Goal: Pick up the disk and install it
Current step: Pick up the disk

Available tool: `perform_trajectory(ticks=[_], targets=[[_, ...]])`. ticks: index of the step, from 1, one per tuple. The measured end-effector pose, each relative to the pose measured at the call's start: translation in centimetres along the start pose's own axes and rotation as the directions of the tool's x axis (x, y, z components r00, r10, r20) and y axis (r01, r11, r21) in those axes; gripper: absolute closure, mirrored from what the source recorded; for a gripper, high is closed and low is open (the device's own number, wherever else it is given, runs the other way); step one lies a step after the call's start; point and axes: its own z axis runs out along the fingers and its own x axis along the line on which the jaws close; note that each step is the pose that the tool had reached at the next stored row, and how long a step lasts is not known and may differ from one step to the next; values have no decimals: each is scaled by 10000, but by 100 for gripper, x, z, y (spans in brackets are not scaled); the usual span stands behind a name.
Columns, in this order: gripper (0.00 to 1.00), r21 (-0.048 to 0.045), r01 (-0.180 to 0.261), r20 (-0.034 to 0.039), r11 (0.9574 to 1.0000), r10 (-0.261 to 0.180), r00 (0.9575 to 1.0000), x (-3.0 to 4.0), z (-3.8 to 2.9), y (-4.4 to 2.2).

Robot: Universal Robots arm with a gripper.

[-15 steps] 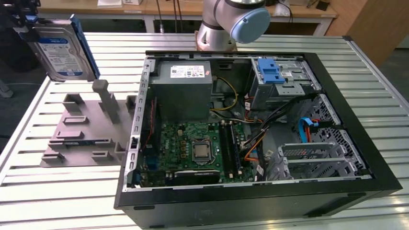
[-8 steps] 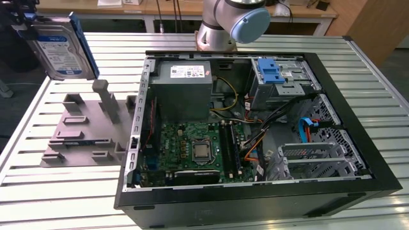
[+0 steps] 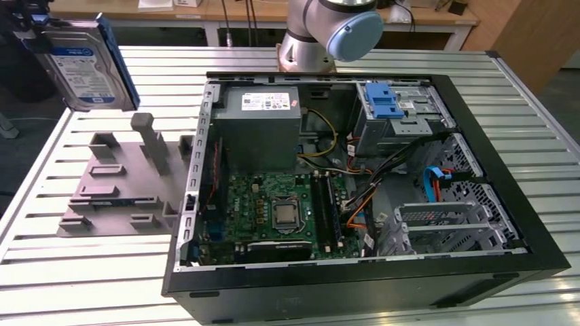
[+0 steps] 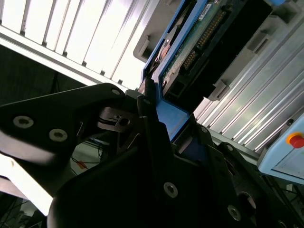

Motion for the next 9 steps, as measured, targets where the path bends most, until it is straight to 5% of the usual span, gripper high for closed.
perform_trajectory(ticks=[9], targets=[[64,5,0,0,10000,0,10000,0,-66,0]])
